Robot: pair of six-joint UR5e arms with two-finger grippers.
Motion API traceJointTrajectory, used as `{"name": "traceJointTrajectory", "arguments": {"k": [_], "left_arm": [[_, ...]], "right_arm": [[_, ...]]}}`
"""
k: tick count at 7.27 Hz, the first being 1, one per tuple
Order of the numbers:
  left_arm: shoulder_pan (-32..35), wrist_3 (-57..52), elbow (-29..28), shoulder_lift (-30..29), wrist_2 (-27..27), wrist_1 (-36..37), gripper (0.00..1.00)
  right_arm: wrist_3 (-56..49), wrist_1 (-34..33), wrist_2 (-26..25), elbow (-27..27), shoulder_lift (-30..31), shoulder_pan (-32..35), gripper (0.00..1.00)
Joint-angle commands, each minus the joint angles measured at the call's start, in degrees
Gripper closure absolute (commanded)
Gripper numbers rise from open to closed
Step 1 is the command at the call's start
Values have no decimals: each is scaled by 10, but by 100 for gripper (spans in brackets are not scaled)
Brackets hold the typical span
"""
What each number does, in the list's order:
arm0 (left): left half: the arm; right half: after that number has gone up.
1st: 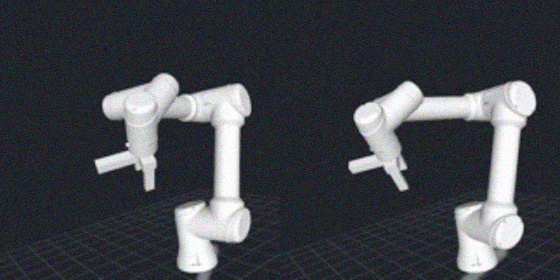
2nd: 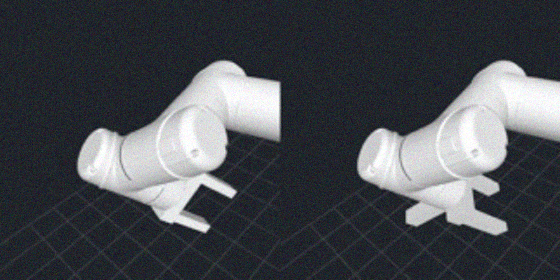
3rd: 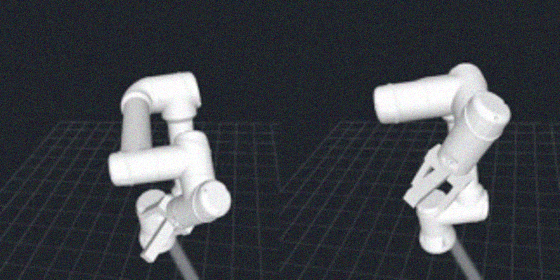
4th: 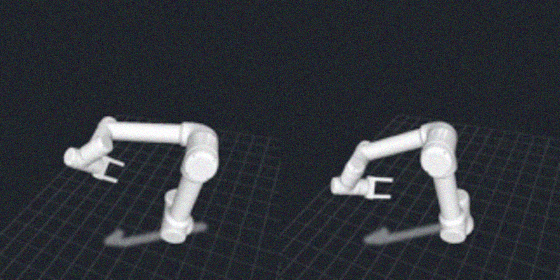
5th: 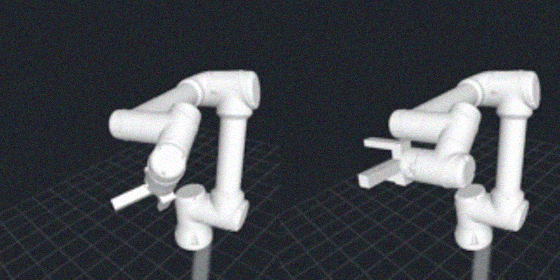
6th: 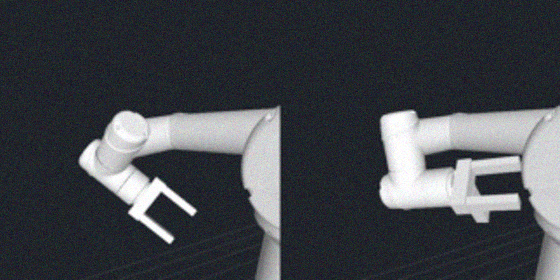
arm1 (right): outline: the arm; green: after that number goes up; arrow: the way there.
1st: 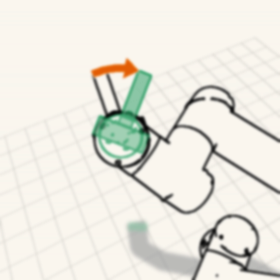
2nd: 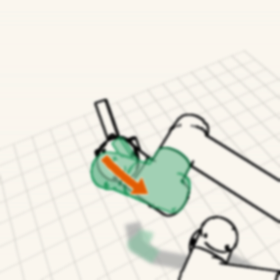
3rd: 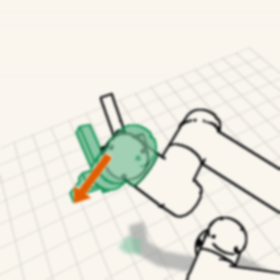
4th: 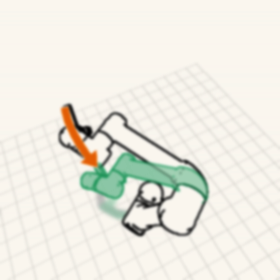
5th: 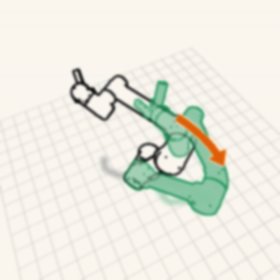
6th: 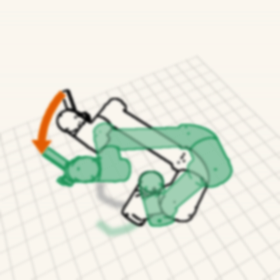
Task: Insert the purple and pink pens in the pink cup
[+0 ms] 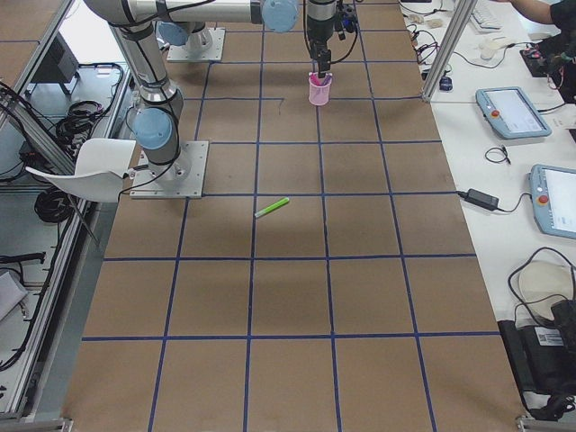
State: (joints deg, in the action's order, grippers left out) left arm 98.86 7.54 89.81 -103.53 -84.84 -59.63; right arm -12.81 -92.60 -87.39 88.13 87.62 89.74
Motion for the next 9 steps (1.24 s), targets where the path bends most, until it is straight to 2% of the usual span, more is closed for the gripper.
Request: {"name": "traceJointTrajectory", "arguments": {"k": [1,2,6,8,9], "left_arm": [[-60,-65,-52,59,-16,-227,0],[-74,-84,-47,85,-49,-261,0],[-79,-85,-11,120,-59,-258,0],[-82,-82,-30,119,-53,-259,0],[-82,-82,-54,119,-60,-289,0]], "right_arm": [[1,0,0,0,0,0,0],[1,0,0,0,0,0,0],[1,0,0,1,0,0,0],[1,0,0,1,0,0,0],[1,0,0,1,0,0,0]]}}
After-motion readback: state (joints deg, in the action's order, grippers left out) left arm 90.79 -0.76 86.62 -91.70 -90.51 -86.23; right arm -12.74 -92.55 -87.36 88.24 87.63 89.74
